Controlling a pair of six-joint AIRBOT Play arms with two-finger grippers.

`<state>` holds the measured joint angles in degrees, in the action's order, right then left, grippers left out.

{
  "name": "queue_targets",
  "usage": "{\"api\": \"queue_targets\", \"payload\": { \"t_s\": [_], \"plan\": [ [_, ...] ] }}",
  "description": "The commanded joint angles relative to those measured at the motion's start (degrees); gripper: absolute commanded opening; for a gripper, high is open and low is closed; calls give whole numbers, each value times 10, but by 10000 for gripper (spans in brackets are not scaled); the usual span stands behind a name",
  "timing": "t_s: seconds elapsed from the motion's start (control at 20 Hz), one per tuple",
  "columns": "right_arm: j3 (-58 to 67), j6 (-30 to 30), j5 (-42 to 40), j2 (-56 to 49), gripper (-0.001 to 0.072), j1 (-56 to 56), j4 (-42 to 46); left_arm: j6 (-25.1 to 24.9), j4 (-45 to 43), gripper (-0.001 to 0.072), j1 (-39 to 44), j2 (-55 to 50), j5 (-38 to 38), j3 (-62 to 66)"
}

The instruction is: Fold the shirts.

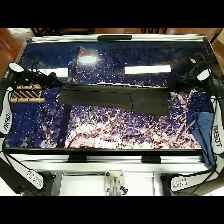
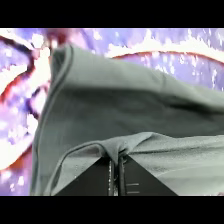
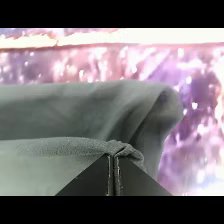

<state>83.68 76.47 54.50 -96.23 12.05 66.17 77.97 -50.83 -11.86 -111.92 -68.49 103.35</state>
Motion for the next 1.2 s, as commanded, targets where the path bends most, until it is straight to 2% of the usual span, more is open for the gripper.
{"api": "queue_targets", "payload": {
  "t_s": [0.0,0.1,0.15,0.2,0.25,0.3,0.35,0.4,0.45,0.6,0.8,1.15],
  "plan": [
    [23,22,-24,-52,71,-4,0,25,12,32,9,-45,24,13],
    [23,24,-14,-67,96,-4,-8,47,14,32,16,-65,24,13],
    [23,24,-11,-68,329,-4,-19,56,19,36,18,-71,23,13],
    [23,7,-1,-64,613,-4,-30,52,37,82,17,-72,20,13],
    [23,-20,16,-55,622,-3,-28,52,58,318,15,-69,15,14],
    [23,-30,38,-43,622,3,-13,52,73,631,11,-67,-5,21],
    [23,-33,63,-31,624,13,1,51,76,682,7,-67,-30,35],
    [23,-35,100,-23,627,28,7,51,76,682,0,-67,-61,53],
    [23,-35,140,-21,685,44,2,50,75,681,-5,-67,-90,70],
    [23,-35,221,-38,685,73,-3,32,71,680,-10,-59,-183,108],
    [23,-85,214,-70,685,67,-79,20,40,657,0,-21,-227,112],
    [23,-85,160,-130,683,30,-91,20,39,655,28,24,-238,112]
  ]
}}
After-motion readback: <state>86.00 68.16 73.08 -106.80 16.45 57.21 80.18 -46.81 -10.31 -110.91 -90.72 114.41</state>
